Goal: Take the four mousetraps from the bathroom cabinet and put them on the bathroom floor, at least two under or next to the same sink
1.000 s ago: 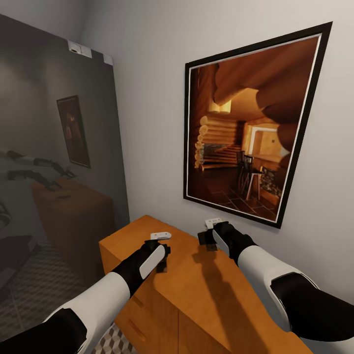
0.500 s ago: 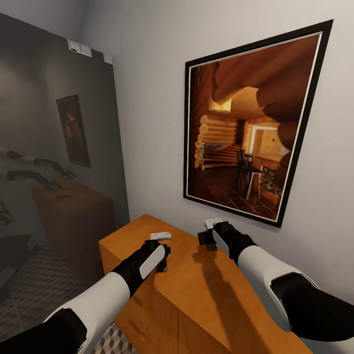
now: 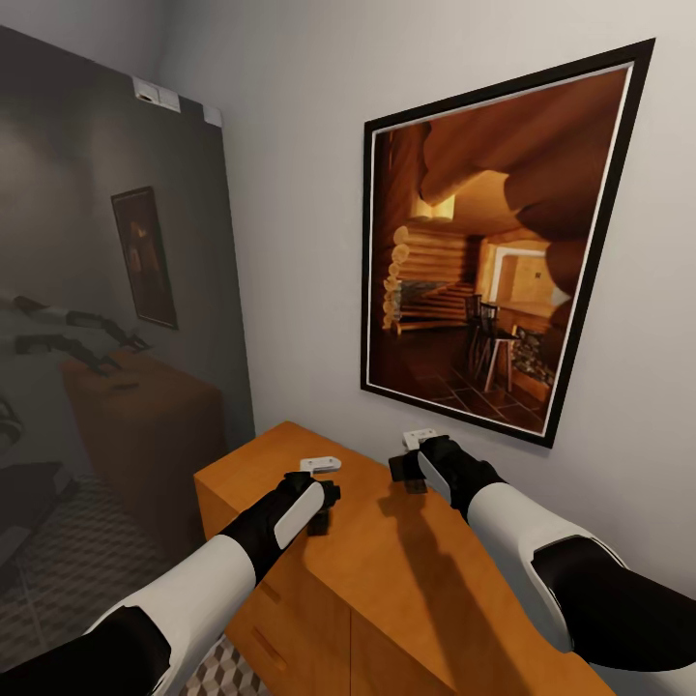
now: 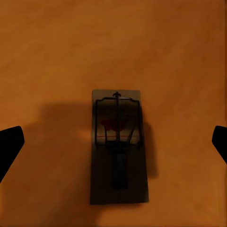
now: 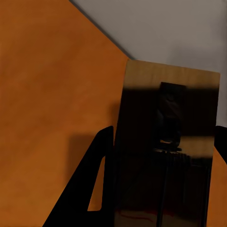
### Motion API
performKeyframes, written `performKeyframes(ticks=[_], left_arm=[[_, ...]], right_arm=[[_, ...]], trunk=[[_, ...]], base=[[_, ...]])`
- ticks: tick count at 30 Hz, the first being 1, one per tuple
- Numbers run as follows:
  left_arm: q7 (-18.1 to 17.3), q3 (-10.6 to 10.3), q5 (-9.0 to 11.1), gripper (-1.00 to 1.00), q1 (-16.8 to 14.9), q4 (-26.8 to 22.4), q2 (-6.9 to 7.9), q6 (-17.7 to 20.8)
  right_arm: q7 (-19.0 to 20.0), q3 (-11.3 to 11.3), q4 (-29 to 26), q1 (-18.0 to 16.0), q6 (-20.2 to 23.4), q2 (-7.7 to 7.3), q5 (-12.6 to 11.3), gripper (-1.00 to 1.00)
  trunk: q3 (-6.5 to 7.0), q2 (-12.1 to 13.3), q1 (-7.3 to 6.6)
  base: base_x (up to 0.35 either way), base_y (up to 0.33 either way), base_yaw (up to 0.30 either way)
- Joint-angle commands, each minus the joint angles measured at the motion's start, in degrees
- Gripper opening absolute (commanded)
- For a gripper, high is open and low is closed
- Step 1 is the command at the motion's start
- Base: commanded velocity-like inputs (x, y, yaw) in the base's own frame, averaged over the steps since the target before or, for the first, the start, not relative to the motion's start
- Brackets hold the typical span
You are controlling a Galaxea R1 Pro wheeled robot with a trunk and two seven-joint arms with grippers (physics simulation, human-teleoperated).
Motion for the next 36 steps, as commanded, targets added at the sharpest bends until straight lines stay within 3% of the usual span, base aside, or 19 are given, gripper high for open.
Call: performKeyframes(ticks=[1, 22, 28, 31, 36], left_arm=[[0.4, -0.2, 0.4, 1.0, -0.1, 0.0, 0.0, 0.1], [0.5, 0.2, 0.1, 1.0, -0.1, 0.5, 0.0, 0.1], [0.5, 0.3, 0.1, 1.0, -0.1, 0.7, 0.0, 0.1], [0.5, 0.3, 0.8, 1.0, -0.1, 1.7, 0.0, 0.0], [0.5, 0.2, 3.9, 1.0, -0.1, 2.4, 0.0, -0.1]], right_arm=[[-0.1, 0.5, -0.1, -0.1, 0.3, -0.05, -0.7, -1.0], [-0.1, 0.5, -0.1, -0.1, 0.3, -0.05, -0.7, -1.0], [-0.1, 0.5, -0.1, -0.1, 0.3, -0.05, -0.6, -1.0], [-0.1, 0.5, -0.1, -0.1, 0.3, -0.04, -0.6, -1.0], [-0.1, 0.5, -0.1, -0.1, 0.3, -0.04, -0.6, -1.0]], trunk=[[-0.1, -0.1, 0.02], [-0.1, -0.1, 0.02], [-1.17, -2.5, 1.33], [-1.71, -3.7, 1.99], [-1.71, -3.7, 1.99]], base=[[0.0, 0.0, 0.0], [0.0, 0.0, 0.0], [0.0, 0.0, 0.0], [0.0, 0.0, 0.0], [0.0, 0.0, 0.0]])
